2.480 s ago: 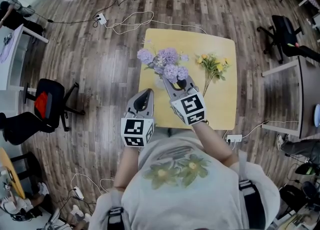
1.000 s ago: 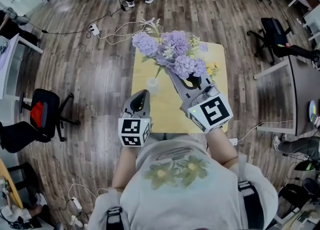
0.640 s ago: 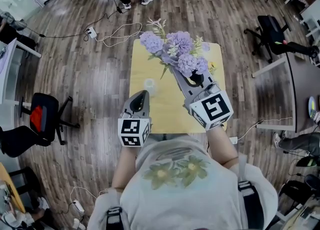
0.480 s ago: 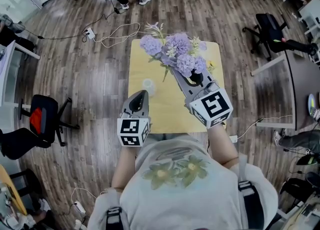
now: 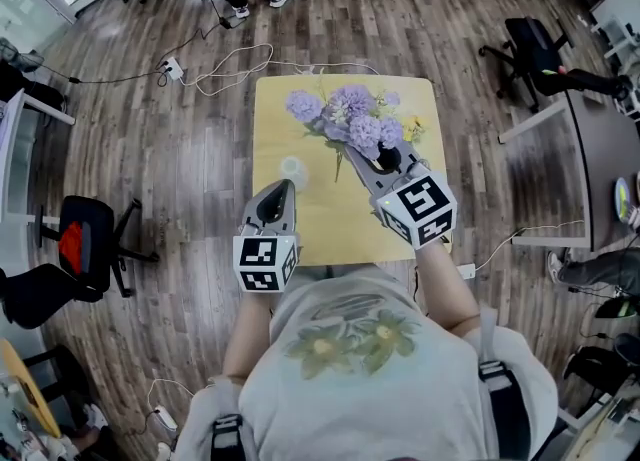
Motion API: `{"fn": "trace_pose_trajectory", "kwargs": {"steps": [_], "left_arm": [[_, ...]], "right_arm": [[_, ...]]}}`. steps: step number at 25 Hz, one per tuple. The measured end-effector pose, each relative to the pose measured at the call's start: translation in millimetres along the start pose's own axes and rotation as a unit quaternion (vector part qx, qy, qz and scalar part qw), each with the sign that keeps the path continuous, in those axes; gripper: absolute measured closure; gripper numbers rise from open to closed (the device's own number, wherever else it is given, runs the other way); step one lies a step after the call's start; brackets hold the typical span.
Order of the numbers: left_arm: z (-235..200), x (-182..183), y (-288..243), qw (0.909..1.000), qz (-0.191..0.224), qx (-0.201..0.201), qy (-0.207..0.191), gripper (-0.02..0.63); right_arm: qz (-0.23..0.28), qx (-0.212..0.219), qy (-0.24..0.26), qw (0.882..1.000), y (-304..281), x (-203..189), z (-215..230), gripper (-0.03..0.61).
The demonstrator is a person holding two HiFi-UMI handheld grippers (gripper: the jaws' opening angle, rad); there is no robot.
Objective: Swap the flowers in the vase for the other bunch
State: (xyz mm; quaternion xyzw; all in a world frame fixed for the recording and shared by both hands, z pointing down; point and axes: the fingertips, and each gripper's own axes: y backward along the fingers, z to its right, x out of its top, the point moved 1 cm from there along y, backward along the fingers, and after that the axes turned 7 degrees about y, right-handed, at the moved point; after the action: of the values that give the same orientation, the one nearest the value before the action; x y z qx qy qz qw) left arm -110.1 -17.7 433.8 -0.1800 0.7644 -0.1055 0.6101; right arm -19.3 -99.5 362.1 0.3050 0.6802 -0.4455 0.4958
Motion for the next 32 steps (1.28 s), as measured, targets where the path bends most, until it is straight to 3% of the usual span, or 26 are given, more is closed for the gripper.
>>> {"fn": "trace_pose_trajectory", "kwargs": {"steps": [14, 32], "left_arm": [[-10.3, -14.0, -14.7, 0.9997, -0.024, 0.006, 0.009, 0.598], [-38.7, -25.5, -44.7, 0.9973, -0.054, 0.037, 0.033, 0.598]], "right_arm": [[-0.102, 0.038, -0.056, 0.992, -32.2, -87.9, 5.1, 0.52], [-0.217, 0.106, -0.125, 0.962, -105.8, -199.9, 24.8, 0.518]]}}
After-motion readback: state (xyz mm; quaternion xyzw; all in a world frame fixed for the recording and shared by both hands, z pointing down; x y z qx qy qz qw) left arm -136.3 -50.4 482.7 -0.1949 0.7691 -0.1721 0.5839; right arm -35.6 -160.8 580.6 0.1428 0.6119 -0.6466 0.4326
